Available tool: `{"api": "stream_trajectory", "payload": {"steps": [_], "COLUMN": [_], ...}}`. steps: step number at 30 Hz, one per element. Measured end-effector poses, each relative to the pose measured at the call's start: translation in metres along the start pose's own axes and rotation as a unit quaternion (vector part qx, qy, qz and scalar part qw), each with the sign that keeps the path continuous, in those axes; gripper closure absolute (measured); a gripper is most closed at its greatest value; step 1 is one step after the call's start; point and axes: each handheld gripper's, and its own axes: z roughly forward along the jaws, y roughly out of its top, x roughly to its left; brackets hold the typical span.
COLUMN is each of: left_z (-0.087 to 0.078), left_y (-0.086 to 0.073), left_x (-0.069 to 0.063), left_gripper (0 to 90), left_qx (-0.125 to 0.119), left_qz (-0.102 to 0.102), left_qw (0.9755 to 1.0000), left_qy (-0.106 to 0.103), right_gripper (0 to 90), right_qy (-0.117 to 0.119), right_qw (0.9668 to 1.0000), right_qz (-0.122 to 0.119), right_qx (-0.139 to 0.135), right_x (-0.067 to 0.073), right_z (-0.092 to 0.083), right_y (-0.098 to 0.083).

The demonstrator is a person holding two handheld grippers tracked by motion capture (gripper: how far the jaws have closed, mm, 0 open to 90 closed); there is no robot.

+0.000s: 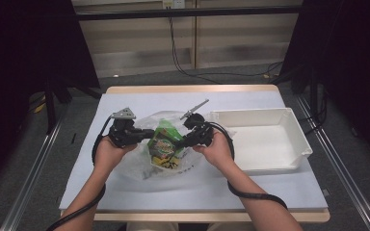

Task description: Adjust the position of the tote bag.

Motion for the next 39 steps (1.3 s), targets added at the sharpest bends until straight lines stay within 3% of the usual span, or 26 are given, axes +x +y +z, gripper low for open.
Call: {"api": "stream_trajectory", "payload": {"steps": [1,6,9,12,13,16,23,28,33,39], "left_z": [-0.003,-0.003,0.006,0.017,0.02,0.023,0.018,0.019,0.014,0.009], "left_y": [0.003,0.014,0.017,0.016,0.014,0.006,0.002,-0.001,-0.007,-0.01], "left_x": [0.002,0.005,0.007,0.011,0.011,0.011,-0.006,-0.015,-0.011,-0.01], "left_gripper": [85.6,84.6,85.3,86.6,86.8,86.9,85.6,83.8,82.1,82.1], "left_qx": [-0.009,0.011,0.024,0.048,0.06,0.062,0.071,0.071,0.071,0.063], "left_qz": [-0.011,-0.004,-0.003,-0.013,-0.015,-0.017,0.004,0.012,0.002,-0.004], "left_qw": [0.9999,0.9994,0.9988,0.9976,0.9967,0.9968,0.9966,0.9965,0.9965,0.9968], "left_qy": [-0.004,0.031,0.041,0.047,0.052,0.047,0.042,0.044,0.042,0.049], "right_gripper": [74.8,75.4,75.5,75.5,75.5,75.5,75.9,76.0,76.0,75.9], "right_qy": [0.0,0.003,0.004,0.003,0.001,-0.004,-0.045,-0.046,-0.022,-0.038], "right_qw": [1.0,0.9997,0.9983,0.9973,0.9976,0.9981,0.9972,0.9972,0.998,0.9961], "right_qz": [-0.004,-0.022,-0.057,-0.072,-0.067,-0.061,-0.058,-0.059,-0.059,-0.078], "right_qx": [0.004,0.011,0.011,0.015,0.015,0.007,0.016,0.006,0.002,0.017], "right_x": [0.001,0.005,0.007,0.012,0.012,0.011,0.014,0.016,0.018,0.028], "right_z": [-0.001,-0.003,-0.002,-0.003,-0.004,-0.009,-0.028,-0.036,-0.033,-0.018], "right_y": [0.0,0.002,0.003,0.004,0.004,0.004,0.011,0.016,0.017,0.022]}}
